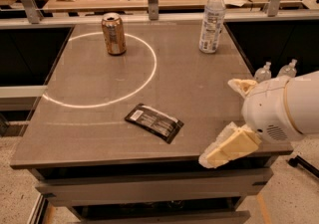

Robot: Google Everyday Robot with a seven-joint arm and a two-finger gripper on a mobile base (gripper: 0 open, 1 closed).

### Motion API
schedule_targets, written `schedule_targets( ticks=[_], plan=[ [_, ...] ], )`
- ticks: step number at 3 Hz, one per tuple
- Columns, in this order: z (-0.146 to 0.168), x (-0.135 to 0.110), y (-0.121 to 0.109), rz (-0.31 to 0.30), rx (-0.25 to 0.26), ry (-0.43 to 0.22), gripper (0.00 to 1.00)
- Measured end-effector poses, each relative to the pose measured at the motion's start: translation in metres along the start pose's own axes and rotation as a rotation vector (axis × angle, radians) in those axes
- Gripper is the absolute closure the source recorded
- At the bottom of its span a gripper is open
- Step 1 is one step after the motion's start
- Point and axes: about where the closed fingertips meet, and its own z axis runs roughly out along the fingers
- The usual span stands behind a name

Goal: Move rxbar chocolate near orange can

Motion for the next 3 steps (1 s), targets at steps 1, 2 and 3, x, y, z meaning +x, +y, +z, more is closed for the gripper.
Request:
schedule_targets(
  ticks=[1,2,3],
  plan=[
    [0.002,0.002,0.001,0.002,0.001,0.003,0.00],
    [0.009,-0.005,0.007,0.045,0.016,0.003,0.00],
    [0.023,-0.015,0.019,0.087,0.030,-0.014,0.00]
  ],
)
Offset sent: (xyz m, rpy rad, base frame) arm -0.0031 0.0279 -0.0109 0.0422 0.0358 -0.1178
